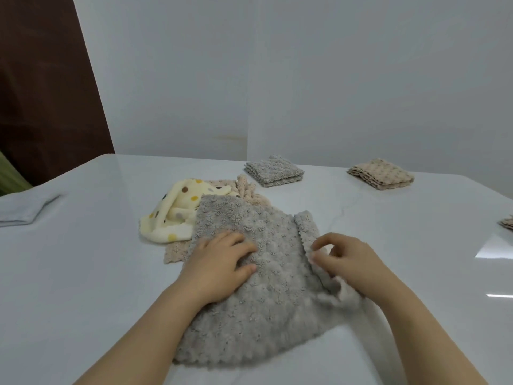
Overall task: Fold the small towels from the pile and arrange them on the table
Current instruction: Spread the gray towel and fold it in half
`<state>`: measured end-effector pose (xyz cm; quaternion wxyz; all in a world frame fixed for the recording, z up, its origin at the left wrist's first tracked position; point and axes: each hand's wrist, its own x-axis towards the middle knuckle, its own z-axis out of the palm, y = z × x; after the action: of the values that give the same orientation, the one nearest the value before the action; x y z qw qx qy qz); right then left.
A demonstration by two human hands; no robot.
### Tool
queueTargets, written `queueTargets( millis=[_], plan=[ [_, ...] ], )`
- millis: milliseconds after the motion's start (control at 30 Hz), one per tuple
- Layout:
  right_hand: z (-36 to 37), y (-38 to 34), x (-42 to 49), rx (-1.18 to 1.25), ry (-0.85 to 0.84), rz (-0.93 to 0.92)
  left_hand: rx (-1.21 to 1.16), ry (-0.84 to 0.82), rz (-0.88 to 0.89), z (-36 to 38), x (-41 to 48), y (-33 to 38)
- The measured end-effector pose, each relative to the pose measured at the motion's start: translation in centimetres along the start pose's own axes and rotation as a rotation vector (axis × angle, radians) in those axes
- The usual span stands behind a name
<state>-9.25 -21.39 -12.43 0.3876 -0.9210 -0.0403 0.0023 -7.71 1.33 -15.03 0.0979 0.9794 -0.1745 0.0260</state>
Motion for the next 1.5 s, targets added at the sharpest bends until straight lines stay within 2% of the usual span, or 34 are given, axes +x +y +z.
queueTargets(
  millis=[67,133,233,333,433,500,567,667,733,867,1000,1167,1267,1400,1500],
  plan=[
    [0.9,0.0,0.2,-0.276,-0.103,0.021,0.008,-0.051,-0.017,0.2,-0.1,0.2],
    [1.6,-0.1,0.5,-0.371,-0.104,0.019,0.008,-0.066,-0.029,0.3,-0.2,0.2],
    [1.2,0.6,0.8,-0.296,0.046,0.02,0.011,-0.064,-0.026,0.2,-0.2,0.2],
    [0.0,1.9,1.1,-0.21,0.185,0.143,0.02,-0.065,-0.026,0.2,-0.1,0.2],
    [-0.9,2.5,0.7,-0.328,0.235,0.301,0.031,-0.061,-0.022,0.4,-0.2,0.1],
    [-0.9,2.6,0.7,-0.454,0.28,0.234,0.038,-0.047,-0.018,0.5,-0.1,0.0],
    [-0.5,2.0,0.8,-0.457,0.313,0.037,0.035,-0.006,0.001,0.7,0.0,-0.1],
    [0.3,1.3,1.0,-0.337,0.093,-0.047,0.045,0.03,0.023,1.0,0.1,-0.3],
    [0.7,1.6,1.0,-0.385,-0.02,-0.045,0.042,0.026,0.02,1.3,0.1,-0.3],
    [0.7,1.7,0.1,-0.304,0.092,-0.129,0.017,0.162,0.055,1.3,-0.3,-0.3],
    [0.8,1.2,-2.7,-0.2,0.152,-0.249,-0.174,0.433,0.136,0.6,-2.0,-0.1],
    [0.8,2.0,-6.0,-0.135,0.158,-0.324,-0.302,0.343,0.221,0.6,-5.2,-0.6],
    [0.8,2.6,-7.4,-0.117,0.084,-0.342,-0.314,0.32,0.3,1.2,-6.9,-1.6],
    [0.4,3.8,-8.3,-0.191,-0.044,-0.383,-0.329,0.178,0.337,1.3,-9.2,-2.9],
    [0.5,3.8,-8.5,-0.263,-0.049,-0.395,-0.347,0.142,0.335,1.1,-10.2,-3.2]
  ],
)
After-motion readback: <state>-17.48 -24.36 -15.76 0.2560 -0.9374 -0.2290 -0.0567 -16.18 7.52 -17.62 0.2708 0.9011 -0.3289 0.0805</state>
